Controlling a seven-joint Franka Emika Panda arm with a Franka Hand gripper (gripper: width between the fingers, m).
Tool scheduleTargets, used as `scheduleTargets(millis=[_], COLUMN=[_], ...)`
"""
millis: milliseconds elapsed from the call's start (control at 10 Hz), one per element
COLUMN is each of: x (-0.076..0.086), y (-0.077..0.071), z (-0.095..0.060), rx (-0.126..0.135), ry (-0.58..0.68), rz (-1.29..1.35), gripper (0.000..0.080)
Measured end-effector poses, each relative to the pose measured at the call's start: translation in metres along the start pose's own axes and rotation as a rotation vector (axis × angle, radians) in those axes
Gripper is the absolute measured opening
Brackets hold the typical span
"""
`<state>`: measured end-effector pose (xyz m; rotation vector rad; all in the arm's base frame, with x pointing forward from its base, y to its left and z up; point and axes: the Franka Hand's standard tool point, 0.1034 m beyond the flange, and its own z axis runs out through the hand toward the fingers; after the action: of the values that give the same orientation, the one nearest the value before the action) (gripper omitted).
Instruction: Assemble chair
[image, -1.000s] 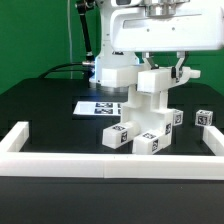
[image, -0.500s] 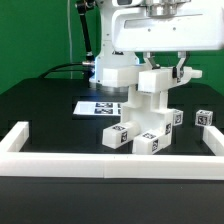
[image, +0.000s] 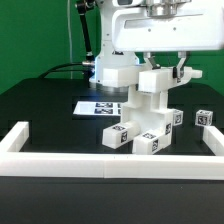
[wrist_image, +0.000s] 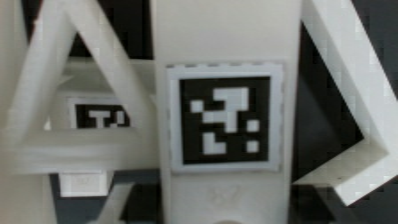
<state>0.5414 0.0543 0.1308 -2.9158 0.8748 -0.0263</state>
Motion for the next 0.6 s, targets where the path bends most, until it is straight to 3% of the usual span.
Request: scheduleTargets(millis=[600], x=[-0.0024], y=[-0.0048], z=[0.0002], rx=[0.004], ry=[0.009], rz=[-0.001], gripper=[0.0291])
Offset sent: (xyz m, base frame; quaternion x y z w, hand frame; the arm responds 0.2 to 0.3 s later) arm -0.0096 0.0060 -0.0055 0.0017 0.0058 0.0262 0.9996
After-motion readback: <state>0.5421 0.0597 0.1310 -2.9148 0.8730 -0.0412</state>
